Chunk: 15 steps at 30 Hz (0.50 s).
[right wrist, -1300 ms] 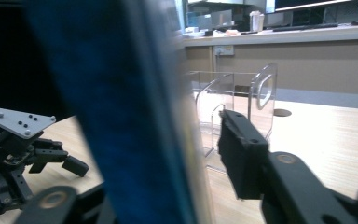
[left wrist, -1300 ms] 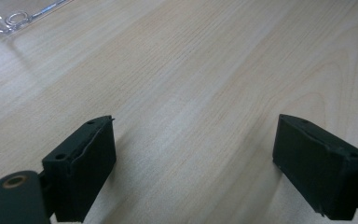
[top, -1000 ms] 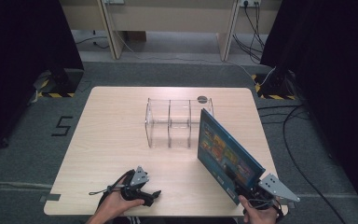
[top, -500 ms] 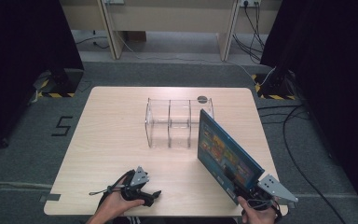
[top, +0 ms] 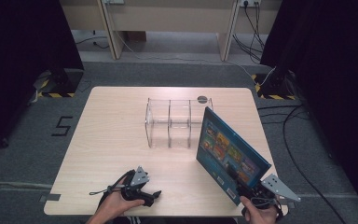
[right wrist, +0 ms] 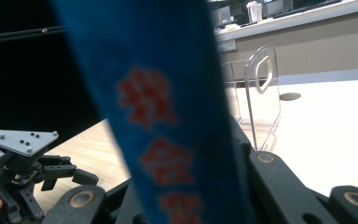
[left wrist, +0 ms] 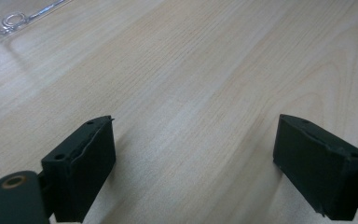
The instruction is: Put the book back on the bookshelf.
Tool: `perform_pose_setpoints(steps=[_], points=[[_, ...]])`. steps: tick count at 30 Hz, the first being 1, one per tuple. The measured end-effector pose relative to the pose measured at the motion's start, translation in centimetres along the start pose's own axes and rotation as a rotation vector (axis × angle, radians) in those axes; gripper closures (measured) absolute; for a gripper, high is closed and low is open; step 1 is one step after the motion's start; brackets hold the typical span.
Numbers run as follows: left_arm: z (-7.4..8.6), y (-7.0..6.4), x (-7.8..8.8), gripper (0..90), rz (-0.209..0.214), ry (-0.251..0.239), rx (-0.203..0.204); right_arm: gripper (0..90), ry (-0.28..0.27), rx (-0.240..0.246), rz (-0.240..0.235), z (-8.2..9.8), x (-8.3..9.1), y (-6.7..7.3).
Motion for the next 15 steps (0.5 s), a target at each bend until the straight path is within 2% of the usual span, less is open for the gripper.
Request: perform_pose_setpoints(steps=[4,5,7,9,13,15], points=[[0.00,0.00,0.00,11.9,0.000,0.000,0.000,82.2,-0.019,-0.026,-0.013,-0.02,0.03,-0.26],[0.00,-0.01,-0.02,11.9,0.000,-0.003,0.001,82.0,-0.018,-0.045,-0.022,-0.01,0.09,-0.35],[-0.01,-0.01,0.00,11.9,0.000,0.001,0.001,81.9,-0.012,-0.133,-0.044,0.21,0.07,-0.66],[-0.02,-0.01,0.00,11.8,0.000,0.001,0.001,82.2,-0.020,-0.168,-0.053,0.57,-0.02,-0.86],[-0.02,-0.05,0.00,11.9,0.001,0.001,-0.001,82.4,-0.032,-0.164,-0.063,0.25,0.09,-0.81],[0.00,-0.04,0.00,11.8,0.002,0.001,-0.003,82.4,-0.035,-0.143,-0.062,0.03,0.17,-0.72]])
Point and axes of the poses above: each handheld gripper's, and its own axes: x roughly backward along the jaws, z roughly out of its underside, y roughly to its left, the point moved 3 cm from there along -x, roughly forward along the jaws, and after that the axes turned 2 degrees about z, right-handed, at the moved point
